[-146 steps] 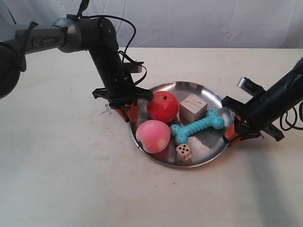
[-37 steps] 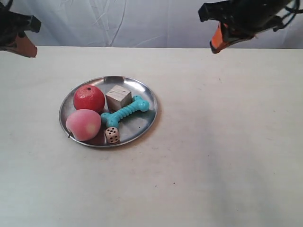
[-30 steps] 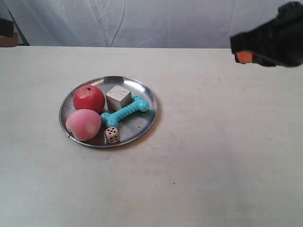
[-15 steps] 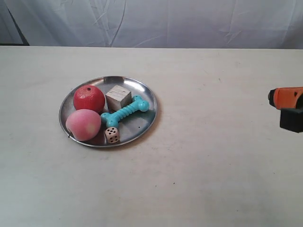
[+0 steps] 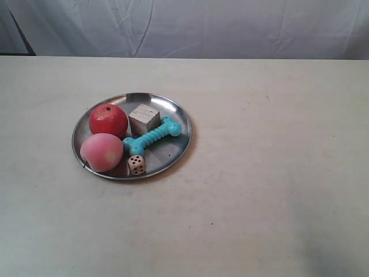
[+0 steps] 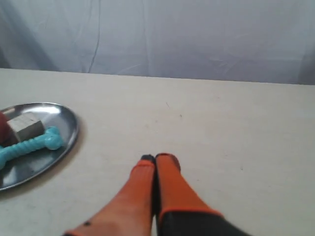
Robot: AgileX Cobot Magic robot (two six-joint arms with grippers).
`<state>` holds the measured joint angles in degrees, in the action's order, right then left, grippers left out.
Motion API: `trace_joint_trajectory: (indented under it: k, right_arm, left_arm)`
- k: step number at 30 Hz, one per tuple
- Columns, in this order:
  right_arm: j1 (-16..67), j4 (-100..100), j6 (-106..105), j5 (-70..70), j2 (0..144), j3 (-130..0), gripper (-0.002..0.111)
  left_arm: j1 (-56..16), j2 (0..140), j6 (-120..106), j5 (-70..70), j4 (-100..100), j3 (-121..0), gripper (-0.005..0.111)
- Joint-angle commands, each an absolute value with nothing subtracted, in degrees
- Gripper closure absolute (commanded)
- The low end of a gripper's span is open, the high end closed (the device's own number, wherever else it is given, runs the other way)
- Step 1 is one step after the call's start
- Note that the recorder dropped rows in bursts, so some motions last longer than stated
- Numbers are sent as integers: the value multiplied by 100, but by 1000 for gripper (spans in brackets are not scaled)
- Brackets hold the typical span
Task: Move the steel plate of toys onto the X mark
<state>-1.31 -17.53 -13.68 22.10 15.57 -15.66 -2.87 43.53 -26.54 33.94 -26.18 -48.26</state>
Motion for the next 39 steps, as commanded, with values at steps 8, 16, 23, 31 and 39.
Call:
trace_joint_trajectory:
  k: [8,16,23,31,39]
  right_arm:
    - [-332,-1861,-1287,1823,359,0,108]
    - [-332,-1872,-1287,1864,359,0,108]
    - [-332,-1872,-1287,1864,359,0,108]
    - [-332,-1986,-1287,1863,359,0,108]
    - [-332,-1998,-1287,1878,359,0,108]
  left_arm:
    - [-299,4327,-2648,3341,-2613,-4806,107]
    - [-299,4327,-2648,3341,-2613,-4806,107]
    - [-299,4327,-2648,3341,-2613,-4806,107]
    - [-299,3563,-2439,2945,-2137,-4353,107]
    - [-299,1078,-874,1529,-1367,-1151,107]
